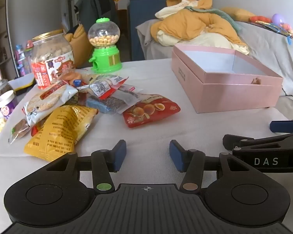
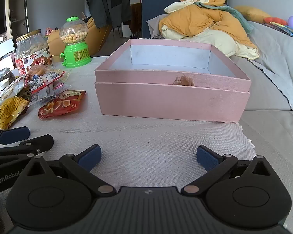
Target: Organize snacks
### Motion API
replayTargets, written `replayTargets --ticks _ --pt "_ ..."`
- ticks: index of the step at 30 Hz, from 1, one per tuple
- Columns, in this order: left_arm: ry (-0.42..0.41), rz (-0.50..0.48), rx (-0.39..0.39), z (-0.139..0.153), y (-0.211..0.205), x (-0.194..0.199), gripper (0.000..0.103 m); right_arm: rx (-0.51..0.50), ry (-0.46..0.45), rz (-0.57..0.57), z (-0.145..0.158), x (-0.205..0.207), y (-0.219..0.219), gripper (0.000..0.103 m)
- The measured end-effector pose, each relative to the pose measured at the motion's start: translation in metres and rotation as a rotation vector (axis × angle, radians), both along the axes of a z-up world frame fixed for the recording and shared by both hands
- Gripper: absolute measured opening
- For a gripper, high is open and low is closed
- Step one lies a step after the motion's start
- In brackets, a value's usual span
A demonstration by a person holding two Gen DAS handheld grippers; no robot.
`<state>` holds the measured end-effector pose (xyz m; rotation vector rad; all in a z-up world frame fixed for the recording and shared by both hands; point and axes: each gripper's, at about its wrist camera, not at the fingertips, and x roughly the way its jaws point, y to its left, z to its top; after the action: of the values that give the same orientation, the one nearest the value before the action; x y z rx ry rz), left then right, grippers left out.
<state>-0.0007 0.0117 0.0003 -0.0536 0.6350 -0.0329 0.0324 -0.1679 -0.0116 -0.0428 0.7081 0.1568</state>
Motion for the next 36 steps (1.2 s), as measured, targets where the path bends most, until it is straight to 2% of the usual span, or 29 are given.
replayTargets --ticks 1,11,13,36 --pt "-0.006 0.0 0.078 0.0 -0.01 -0.001 0.056 0.004 -0.002 0.0 0.0 0.0 0.0 0.103" --pt "-0.006 -0.001 0.082 0.003 -0.004 -0.011 0.056 0.007 -0.012 0.0 0.0 -0.001 -0.001 0.103" --pt "-0.001 0.0 0.086 -0.001 -0.013 0.001 0.056 0.007 -0.012 0.0 0.0 0.0 -0.001 0.103" --pt "0.001 -0.001 0.089 -0.001 -0.013 0.001 0.056 0.007 -0.012 0.0 0.0 -0.001 -0.001 0.103"
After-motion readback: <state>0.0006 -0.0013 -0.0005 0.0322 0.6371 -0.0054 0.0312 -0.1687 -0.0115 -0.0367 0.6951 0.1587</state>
